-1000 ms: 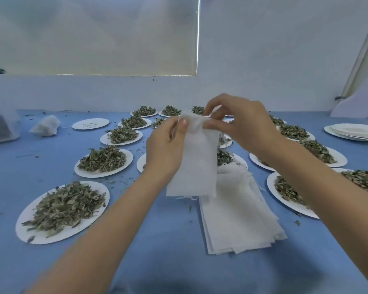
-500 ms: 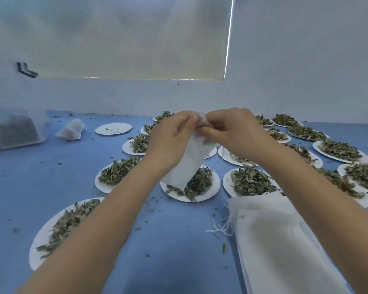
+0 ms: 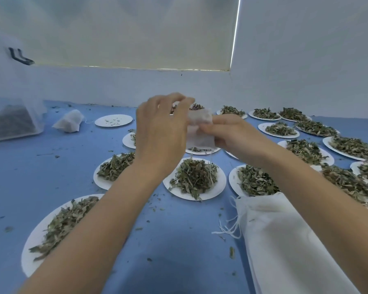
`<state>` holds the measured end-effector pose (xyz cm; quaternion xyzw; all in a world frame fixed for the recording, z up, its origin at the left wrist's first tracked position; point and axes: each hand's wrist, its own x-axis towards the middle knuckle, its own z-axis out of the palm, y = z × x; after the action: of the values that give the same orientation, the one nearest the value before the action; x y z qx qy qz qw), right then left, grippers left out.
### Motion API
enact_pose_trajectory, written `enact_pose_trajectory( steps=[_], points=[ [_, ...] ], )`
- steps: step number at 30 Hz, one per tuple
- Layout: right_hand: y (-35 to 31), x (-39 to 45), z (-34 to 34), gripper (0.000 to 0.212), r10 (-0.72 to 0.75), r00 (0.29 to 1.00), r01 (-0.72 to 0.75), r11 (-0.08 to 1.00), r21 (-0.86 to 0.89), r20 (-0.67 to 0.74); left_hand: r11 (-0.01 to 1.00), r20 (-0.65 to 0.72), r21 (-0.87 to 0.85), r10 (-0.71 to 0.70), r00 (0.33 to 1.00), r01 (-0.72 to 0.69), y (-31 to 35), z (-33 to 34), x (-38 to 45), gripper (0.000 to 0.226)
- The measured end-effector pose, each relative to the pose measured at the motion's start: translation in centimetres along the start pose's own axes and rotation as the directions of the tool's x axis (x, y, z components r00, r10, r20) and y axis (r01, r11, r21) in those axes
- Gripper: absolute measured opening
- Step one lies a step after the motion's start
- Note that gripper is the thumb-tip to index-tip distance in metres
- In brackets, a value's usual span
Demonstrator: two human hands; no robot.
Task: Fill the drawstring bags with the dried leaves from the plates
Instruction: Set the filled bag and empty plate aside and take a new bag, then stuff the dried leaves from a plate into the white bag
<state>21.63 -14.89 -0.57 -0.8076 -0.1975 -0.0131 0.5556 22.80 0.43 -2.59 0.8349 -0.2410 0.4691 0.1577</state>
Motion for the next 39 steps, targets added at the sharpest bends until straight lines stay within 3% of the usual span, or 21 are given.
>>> enact_pose_trajectory(
  steps=[3, 5, 7, 11, 14, 21, 29, 34, 39],
  points=[
    [0.1, 0.3, 0.6, 0.023, 0.058, 0.998, -0.068, 0.915, 0.397, 0.038, 0.984, 0.072, -0.153, 0.099, 0.992, -0.087, 0.6, 0.0, -0.9, 0.059],
    [0.2, 0.2, 1.1, 0.025, 0.059, 0.993, -0.102, 0.841, 0.532, 0.099, 0.961, 0.193, -0.269, 0.120, 0.974, -0.065, 1.0, 0.3, -1.2, 0.079],
    [0.3, 0.0, 1.3, 0.034, 0.034, 0.985, -0.131, 0.786, 0.604, 0.170, 0.969, 0.272, -0.245, 0.104, 0.957, -0.035, 1.3, 1.1, -1.4, 0.096],
    [0.5, -0.8, 0.8, 0.051, 0.013, 0.965, -0.193, 0.714, 0.673, 0.263, 0.981, 0.190, -0.102, 0.180, 0.965, -0.163, 0.9, 1.9, -1.4, 0.076],
    [0.7, -1.3, -0.5, 0.051, 0.015, 0.950, -0.230, 0.713, 0.663, 0.313, 0.957, 0.216, -0.108, 0.286, 0.933, -0.269, -0.1, 1.7, -1.6, 0.082],
    [0.7, -1.6, 0.7, 0.038, 0.030, 0.924, -0.312, 0.632, 0.709, 0.380, 0.962, 0.177, -0.113, 0.267, 0.947, -0.250, 0.9, 1.1, -2.4, 0.053],
    [-1.3, -0.5, 4.4, 0.056, -0.005, 0.874, -0.346, 0.696, 0.629, 0.486, 0.989, 0.228, 0.026, 0.137, 0.964, -0.147, -1.4, -2.9, -3.3, 0.053],
    [-2.5, 1.2, 9.5, 0.028, 0.013, 0.964, -0.140, 0.874, 0.464, 0.266, 0.976, 0.287, 0.214, -0.015, 0.958, -0.048, -5.8, -7.6, -5.1, 0.059],
    [-2.2, 2.2, 13.8, 0.016, -0.058, 0.987, 0.039, 0.991, 0.128, 0.151, 0.929, 0.342, 0.338, -0.270, 0.900, 0.150, -11.2, -12.1, -8.9, 0.059]
  ],
)
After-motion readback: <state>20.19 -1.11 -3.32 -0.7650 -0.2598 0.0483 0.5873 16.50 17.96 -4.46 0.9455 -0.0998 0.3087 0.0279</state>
